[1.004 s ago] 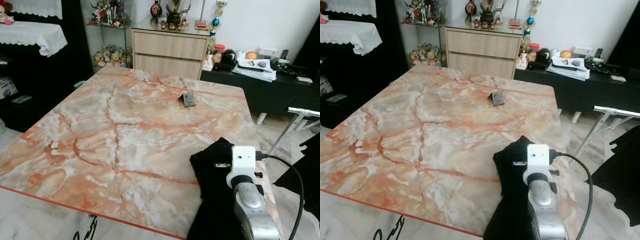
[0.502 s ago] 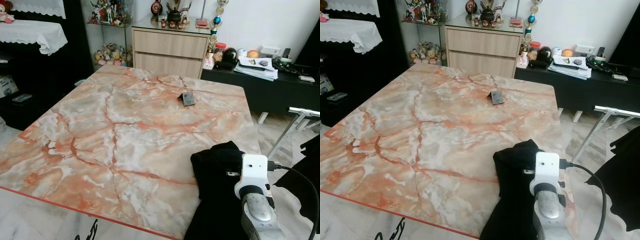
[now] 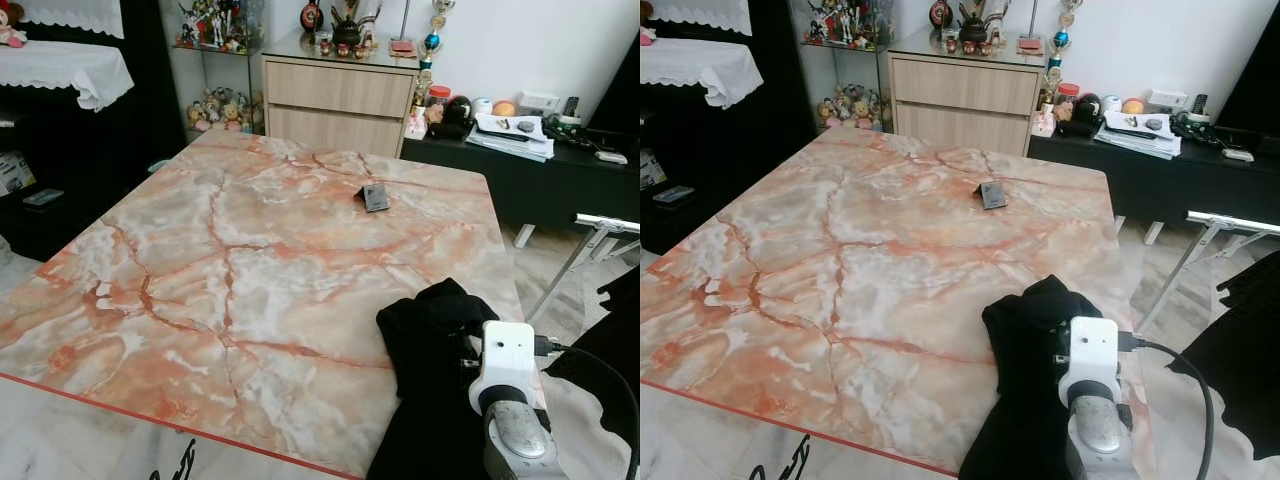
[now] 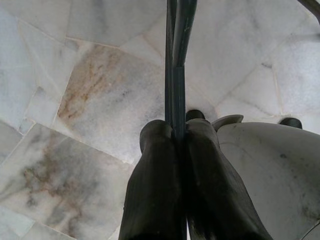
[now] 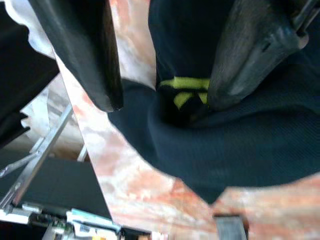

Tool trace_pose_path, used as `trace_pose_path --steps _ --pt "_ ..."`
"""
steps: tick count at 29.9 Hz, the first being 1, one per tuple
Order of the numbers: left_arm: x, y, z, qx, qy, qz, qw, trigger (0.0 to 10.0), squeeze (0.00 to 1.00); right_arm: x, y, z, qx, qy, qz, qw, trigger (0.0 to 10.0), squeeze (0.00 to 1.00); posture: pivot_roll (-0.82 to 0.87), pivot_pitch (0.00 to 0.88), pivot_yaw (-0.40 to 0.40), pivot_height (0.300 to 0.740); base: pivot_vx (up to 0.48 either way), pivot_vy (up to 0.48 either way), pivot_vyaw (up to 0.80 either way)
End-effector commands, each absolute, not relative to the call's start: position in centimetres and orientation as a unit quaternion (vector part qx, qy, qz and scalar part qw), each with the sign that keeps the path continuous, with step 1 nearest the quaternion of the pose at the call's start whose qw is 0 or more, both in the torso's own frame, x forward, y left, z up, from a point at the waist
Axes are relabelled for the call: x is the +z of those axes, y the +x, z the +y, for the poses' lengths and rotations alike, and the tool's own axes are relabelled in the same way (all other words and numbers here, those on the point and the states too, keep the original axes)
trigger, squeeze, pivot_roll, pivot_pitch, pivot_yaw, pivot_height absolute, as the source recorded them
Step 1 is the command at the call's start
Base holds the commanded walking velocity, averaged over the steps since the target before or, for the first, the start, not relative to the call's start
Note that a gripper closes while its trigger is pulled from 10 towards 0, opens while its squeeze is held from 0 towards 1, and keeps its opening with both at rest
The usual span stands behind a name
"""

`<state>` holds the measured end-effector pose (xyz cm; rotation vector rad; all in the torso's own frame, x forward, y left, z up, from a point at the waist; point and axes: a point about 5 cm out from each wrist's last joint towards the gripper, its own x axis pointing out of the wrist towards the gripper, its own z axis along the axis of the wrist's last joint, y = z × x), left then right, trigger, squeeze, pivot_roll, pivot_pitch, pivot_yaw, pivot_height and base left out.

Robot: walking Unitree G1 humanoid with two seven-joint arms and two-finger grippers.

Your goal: Hang hanger

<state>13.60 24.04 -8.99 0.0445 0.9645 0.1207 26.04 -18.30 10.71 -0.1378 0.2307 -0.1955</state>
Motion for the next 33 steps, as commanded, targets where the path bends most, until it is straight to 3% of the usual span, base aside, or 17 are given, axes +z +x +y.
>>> trace_pose_path --steps 1,2,3,19,33 --pt "-9.2 13.1 24.1 0.054 0.025 0.473 0.879 10.0 0.0 11.7 25.6 -18.4 -0.099 -0.065 0.086 0.989 10.0 0.81 0.1 0.008 -0.04 0.74 0.0 0.0 0.0" --pt "-9.2 13.0 24.1 0.054 0.026 0.473 0.879 10.0 0.0 12.0 25.5 -18.5 -0.099 -0.066 0.077 0.99 10.0 0.81 0.1 0.008 -0.04 0.74 0.0 0.0 0.0" --pt "-9.2 13.0 24.2 0.054 0.026 0.473 0.879 10.0 0.0 12.7 25.0 -18.6 -0.107 -0.072 0.046 0.991 10.0 0.0 0.09 0.007 -0.039 0.74 0.0 0.0 0.0" --pt "-9.0 13.3 24.3 0.047 0.05 0.469 0.881 10.0 0.0 11.8 24.1 -19.3 -0.156 -0.021 0.042 0.987 10.0 0.0 0.1 0.012 -0.049 0.74 0.0 0.0 0.0" --pt "-9.3 13.0 23.8 0.042 0.047 0.475 0.878 10.0 0.0 12.6 24.1 -19.5 -0.165 -0.011 0.013 0.986 10.0 0.0 0.09 0.029 -0.053 0.74 0.0 -0.327 0.0"
